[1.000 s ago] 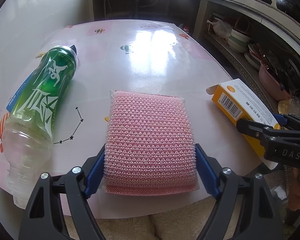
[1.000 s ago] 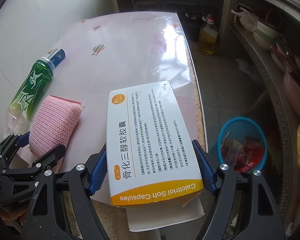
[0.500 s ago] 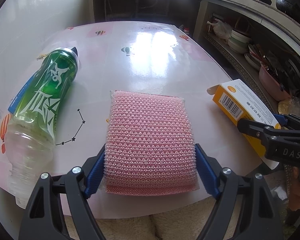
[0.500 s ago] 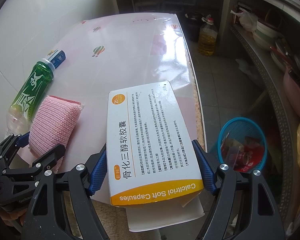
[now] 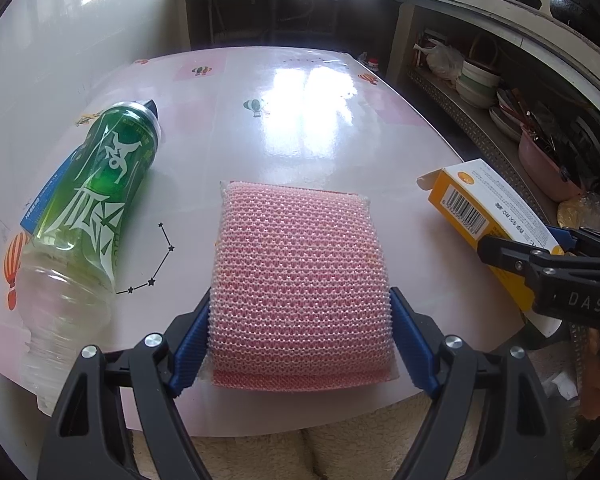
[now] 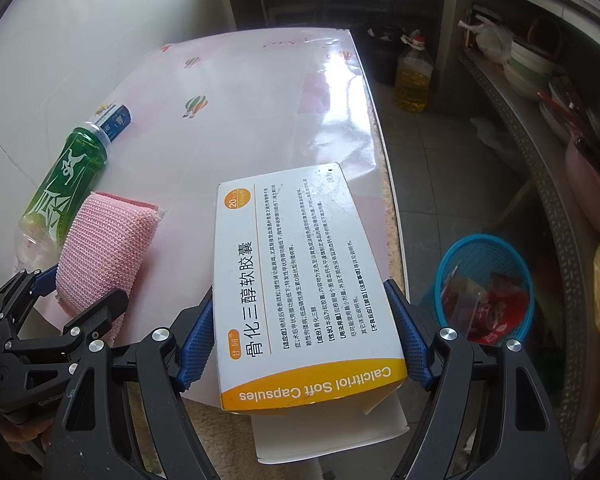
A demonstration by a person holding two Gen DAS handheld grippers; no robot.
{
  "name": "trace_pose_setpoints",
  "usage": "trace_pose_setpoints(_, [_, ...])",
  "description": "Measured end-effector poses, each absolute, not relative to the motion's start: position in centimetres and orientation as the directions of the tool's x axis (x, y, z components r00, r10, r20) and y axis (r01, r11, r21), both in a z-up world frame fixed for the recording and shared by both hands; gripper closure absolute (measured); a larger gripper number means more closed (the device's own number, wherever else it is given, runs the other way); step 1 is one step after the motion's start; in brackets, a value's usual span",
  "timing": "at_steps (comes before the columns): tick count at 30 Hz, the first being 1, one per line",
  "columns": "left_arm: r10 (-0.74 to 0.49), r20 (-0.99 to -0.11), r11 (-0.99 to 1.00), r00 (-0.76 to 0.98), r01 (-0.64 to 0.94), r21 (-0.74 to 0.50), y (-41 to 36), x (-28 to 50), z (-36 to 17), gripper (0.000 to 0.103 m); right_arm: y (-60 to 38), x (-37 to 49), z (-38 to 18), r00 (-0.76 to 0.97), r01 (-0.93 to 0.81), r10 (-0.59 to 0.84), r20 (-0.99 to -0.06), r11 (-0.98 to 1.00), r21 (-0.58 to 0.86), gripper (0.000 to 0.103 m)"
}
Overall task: Collect trash
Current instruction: 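Carry the scrubber and medicine box over the blue wastebasket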
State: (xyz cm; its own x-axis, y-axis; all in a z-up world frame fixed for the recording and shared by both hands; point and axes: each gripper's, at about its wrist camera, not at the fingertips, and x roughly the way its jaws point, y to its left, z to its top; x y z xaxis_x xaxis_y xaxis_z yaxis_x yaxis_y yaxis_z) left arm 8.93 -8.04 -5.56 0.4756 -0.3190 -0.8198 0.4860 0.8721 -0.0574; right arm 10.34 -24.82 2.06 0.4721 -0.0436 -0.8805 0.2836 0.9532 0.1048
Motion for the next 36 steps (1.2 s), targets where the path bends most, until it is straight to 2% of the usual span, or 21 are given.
trace_pose_setpoints(17, [-0.298,-0.789,0.869,0.537,0.494,0.008,-9.0,7.3,-3.3,0.023,-26.7,8.3,3.2,0.535,0.316,-0.020,-0.845,0.932,0.178,0.030])
trace_pose_setpoints(23, [-0.357,-0.763,0.829,0.539,0.560,0.007,-11.6,6.4,-1.1,0.023,-30.4,5.1,4.7,0.581,0.411,-0.073,-0.811,0.886,0.215,0.030])
trace_pose_setpoints(31, [-0.531,-0.735,0.699,0.421,0.708,-0.099,-19.0,7.0,2.8,0.023,-39.3,-3.3,3.9,0.571,0.677,-0.222,-0.790,0.671,0.301,0.030])
trace_pose_setpoints(36, [-0.578,-0.781,0.597,0.235,0.775,-0.208,-26.0,8.3,2.0,0.023,-42.8,-7.2,0.0,0.517,0.768,-0.211,-0.830,0.543,0.340,0.030])
